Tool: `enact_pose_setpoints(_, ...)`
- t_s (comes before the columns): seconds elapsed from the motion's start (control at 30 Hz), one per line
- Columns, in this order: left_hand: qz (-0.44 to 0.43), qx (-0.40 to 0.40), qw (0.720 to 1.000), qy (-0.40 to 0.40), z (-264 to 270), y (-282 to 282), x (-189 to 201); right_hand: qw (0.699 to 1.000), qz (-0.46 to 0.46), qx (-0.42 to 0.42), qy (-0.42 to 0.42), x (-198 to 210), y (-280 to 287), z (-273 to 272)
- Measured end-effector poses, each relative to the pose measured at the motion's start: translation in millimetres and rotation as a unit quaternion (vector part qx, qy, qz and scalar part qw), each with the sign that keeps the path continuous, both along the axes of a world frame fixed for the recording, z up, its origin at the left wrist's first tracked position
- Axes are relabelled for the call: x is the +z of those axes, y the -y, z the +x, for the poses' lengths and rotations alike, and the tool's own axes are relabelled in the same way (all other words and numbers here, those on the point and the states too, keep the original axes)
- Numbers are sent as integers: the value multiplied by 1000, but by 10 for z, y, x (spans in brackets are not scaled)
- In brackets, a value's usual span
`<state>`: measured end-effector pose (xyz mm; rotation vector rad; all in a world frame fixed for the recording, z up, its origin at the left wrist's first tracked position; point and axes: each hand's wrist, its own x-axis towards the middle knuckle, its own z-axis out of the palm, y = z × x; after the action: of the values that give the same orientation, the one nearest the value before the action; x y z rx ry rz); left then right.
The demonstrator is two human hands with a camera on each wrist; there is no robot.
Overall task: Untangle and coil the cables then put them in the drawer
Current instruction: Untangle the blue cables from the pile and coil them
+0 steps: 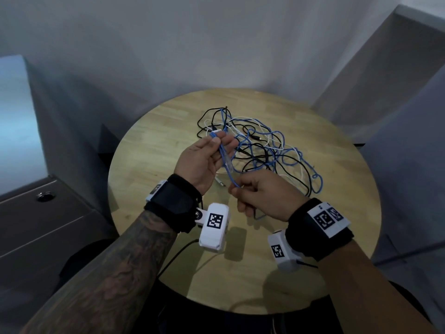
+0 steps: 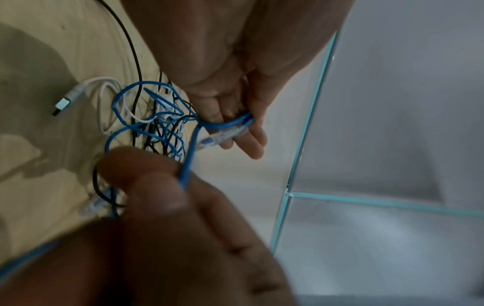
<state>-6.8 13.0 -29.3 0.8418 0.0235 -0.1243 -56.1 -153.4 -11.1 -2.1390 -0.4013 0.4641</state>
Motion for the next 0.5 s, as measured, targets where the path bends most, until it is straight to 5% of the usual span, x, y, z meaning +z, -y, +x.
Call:
enact_pose_setpoints(0.13, 203, 27, 974, 95, -65, 87, -37, 999, 25, -17, 22, 137, 62, -31)
enact_pose_setpoints(0.3, 384, -59, 908, 156, -63, 112, -80, 969, 83, -131, 192, 139, 209, 75)
enact_pose_setpoints(0.5, 243, -231, 939, 76, -179, 200, 21, 936, 74, -209, 275, 13, 312, 224)
